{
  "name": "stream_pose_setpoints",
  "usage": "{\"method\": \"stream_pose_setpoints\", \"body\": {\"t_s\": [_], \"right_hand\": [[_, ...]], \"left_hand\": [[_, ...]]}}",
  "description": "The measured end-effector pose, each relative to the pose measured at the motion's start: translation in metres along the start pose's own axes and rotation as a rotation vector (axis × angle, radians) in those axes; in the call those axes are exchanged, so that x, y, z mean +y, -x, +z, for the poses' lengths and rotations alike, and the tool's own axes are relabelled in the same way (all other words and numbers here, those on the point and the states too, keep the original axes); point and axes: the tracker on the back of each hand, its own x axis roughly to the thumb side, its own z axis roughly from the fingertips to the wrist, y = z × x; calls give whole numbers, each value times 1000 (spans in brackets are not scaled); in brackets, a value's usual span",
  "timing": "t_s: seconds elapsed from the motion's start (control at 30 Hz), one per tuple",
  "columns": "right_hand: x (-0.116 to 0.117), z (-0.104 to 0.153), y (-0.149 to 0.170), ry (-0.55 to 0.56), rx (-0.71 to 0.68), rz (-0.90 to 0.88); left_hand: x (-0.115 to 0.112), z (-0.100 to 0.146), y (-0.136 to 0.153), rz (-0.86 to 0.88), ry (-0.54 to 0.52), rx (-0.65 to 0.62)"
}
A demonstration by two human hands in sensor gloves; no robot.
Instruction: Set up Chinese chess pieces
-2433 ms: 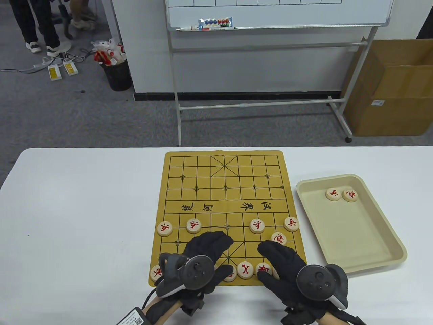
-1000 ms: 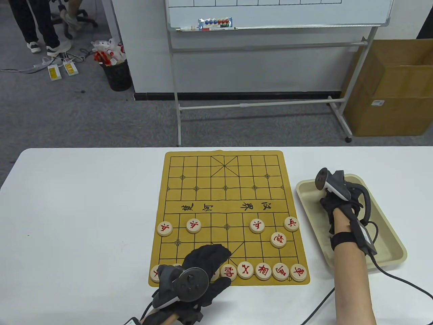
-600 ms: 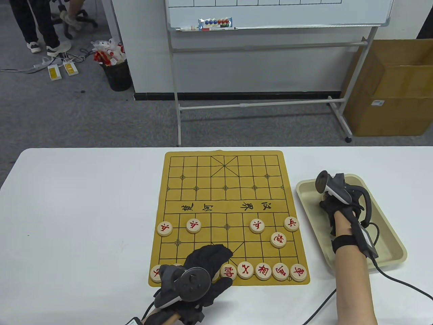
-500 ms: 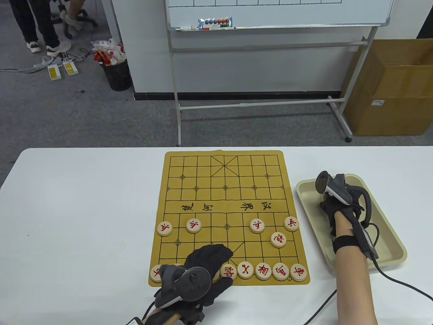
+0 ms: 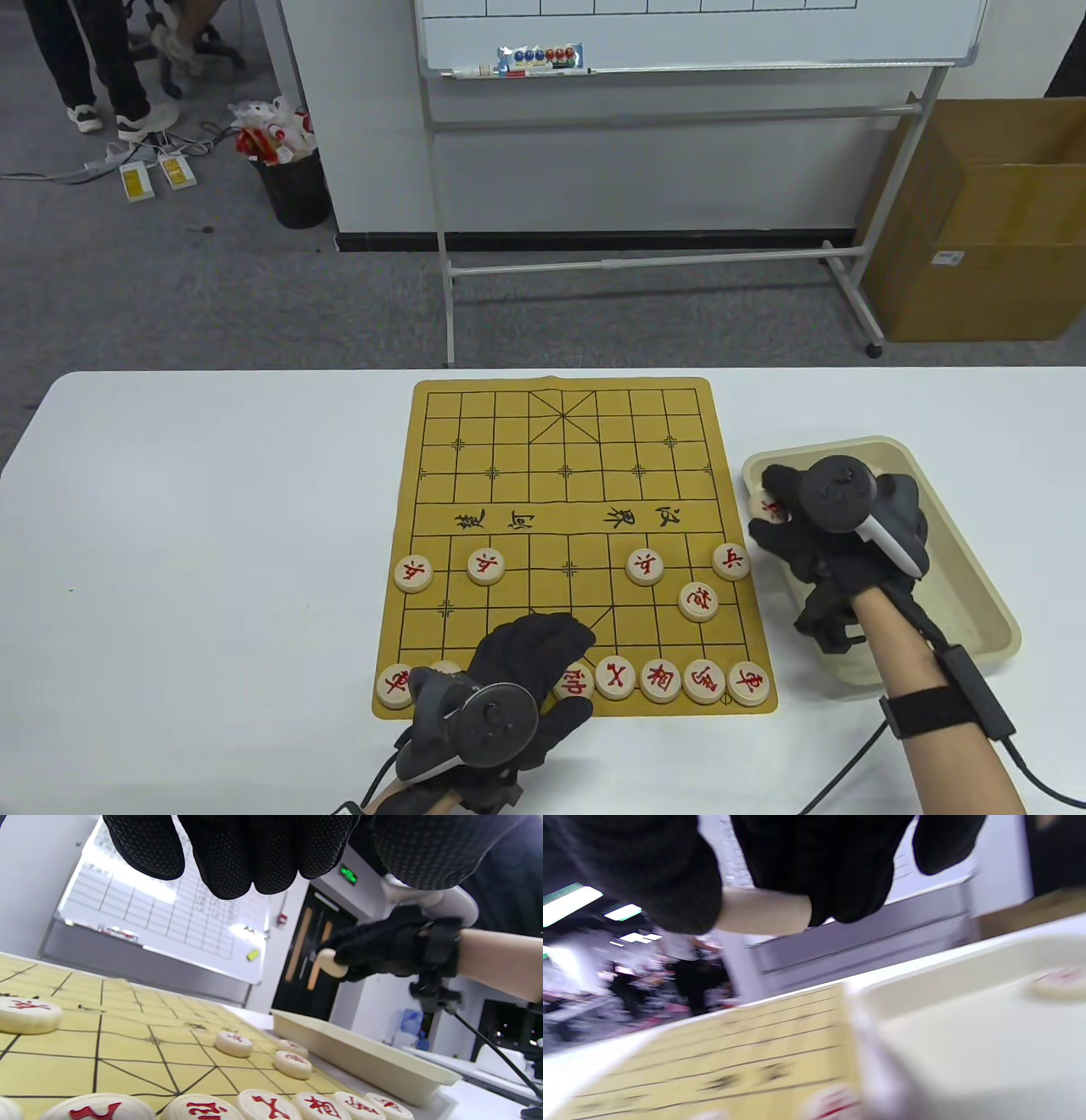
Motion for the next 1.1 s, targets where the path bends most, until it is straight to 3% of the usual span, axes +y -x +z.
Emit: {"method": "stream_pose_setpoints", "body": {"t_s": [0.13,0.3,0.4,0.53,0.77,0.83,0.9,0.97,1.1], "right_hand": [[20,53,-53,-94,-211,-148],[53,91,-78,-163,-336,-237],[68,99,-80,-240,-358,-298],[80,106,-80,-340,-374,-371],[87,112,-85,-415,-405,-441],[83,115,-86,-361,-405,-452],[74,121,-88,-158,-412,-433],[63,128,-88,30,-367,-288],[56,131,-86,119,-381,-156]], "left_hand": [[2,4,-9,-34,-50,-6],[4,10,-20,-49,-88,-86],[1,13,-30,-55,-85,-149],[-2,18,-43,-187,-135,-220],[6,21,-44,-171,-225,-295],[13,19,-45,-215,-238,-288],[26,11,-40,-305,-294,-242],[40,-10,-26,-366,-287,-149],[45,-55,3,-471,-161,2]]}}
